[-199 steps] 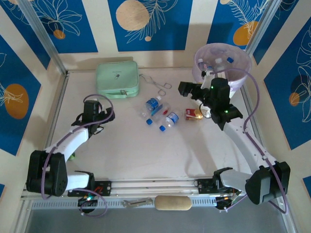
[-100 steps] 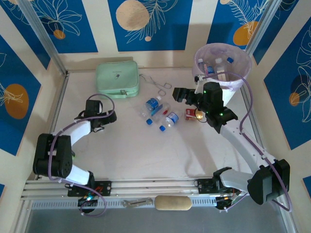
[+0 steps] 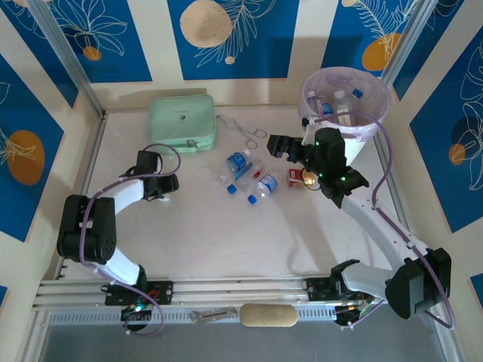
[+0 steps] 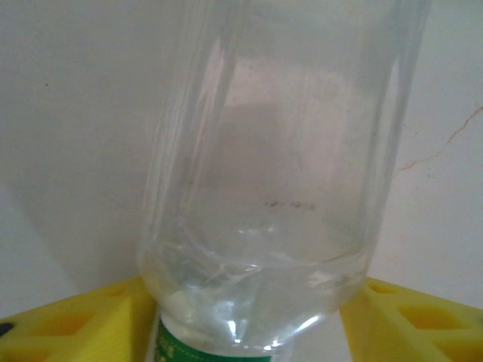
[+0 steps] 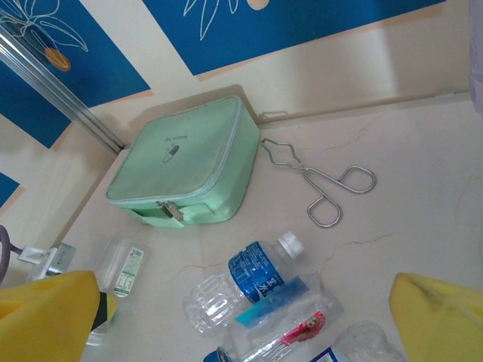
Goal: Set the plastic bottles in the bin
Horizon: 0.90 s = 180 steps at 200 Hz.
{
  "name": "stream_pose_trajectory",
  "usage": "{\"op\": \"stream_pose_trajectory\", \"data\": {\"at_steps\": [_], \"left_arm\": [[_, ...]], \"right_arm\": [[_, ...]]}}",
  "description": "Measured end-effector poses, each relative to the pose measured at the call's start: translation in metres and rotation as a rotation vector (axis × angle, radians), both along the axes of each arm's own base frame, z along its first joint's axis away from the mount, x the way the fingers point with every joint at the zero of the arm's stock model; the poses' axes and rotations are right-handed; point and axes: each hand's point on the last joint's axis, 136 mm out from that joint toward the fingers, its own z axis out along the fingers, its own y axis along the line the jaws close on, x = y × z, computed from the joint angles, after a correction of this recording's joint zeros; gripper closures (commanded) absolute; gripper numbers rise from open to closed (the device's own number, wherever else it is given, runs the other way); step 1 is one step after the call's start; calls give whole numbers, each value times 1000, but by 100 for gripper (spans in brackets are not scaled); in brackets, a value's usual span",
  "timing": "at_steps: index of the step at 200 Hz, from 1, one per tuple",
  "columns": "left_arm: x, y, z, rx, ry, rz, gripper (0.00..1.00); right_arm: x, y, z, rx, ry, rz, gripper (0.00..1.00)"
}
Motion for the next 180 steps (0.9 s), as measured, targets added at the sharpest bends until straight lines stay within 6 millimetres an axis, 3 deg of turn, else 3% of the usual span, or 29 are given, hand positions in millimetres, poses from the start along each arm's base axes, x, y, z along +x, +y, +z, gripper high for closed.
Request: {"op": "stream_pose_trajectory", "data": {"at_steps": [54,125,151,180], "left_arm": [[4,0,1,0,2,0,59],[1,0,4,0,-8,-1,71],[0,-2,15,-13,-38,-4,71],[-4,-17,38,-110,-116,-37,71]], "right_arm": [[-4,-4,11,9,-34,-15,1],[-4,-4,10,29,-26,-19,1],[-5,-1,12,46,-26,-9,1],[-6,10,7,69,-2,27,1]]}}
